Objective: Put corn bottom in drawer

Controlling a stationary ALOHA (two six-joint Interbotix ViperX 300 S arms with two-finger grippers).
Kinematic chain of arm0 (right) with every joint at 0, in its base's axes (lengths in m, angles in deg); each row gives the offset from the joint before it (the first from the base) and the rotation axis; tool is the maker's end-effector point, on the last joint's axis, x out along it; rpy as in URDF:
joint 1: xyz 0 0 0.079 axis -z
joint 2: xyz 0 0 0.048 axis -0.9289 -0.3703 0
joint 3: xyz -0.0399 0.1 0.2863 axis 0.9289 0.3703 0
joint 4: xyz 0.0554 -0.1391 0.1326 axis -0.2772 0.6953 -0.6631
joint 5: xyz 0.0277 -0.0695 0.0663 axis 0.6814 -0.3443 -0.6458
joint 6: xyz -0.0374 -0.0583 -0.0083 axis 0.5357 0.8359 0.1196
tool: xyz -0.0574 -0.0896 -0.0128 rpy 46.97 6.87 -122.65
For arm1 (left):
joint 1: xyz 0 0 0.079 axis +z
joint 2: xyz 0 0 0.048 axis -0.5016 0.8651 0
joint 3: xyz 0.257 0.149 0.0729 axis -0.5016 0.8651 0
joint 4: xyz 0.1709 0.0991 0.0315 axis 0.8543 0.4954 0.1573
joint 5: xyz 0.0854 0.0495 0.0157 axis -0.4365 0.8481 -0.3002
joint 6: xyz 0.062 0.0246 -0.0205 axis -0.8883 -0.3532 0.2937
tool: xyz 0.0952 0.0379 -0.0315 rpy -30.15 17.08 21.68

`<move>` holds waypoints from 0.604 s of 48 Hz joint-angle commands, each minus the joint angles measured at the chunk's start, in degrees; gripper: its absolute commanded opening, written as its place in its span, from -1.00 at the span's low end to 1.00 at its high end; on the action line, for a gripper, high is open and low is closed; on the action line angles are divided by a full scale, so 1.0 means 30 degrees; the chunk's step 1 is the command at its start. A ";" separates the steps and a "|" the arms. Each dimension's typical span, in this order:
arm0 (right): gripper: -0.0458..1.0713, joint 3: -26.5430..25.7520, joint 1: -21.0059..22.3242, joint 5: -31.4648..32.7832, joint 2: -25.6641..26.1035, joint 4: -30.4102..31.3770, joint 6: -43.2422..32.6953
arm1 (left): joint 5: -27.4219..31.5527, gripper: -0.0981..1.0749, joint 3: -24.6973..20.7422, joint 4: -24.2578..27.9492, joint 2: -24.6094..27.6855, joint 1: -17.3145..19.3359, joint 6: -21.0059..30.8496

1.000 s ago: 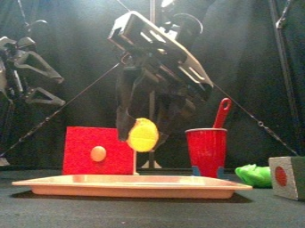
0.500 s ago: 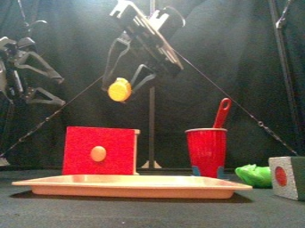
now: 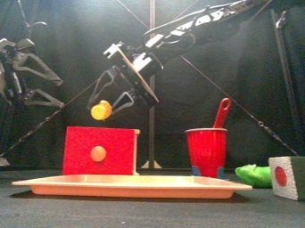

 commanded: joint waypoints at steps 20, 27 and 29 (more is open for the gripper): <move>0.77 -0.0264 0.0117 -0.0088 0.0469 0.0029 0.0000 | -0.0088 0.86 -0.0264 0.0000 0.0059 0.0205 -0.0059; 0.77 -0.0264 0.0088 -0.0029 0.0557 0.0000 0.0000 | -0.0117 0.86 -0.0264 0.0000 0.0059 0.0205 -0.0059; 0.77 -0.0293 0.0088 0.0000 0.0615 -0.0029 0.0000 | -0.0117 0.86 -0.0264 0.0000 0.0059 0.0205 -0.0059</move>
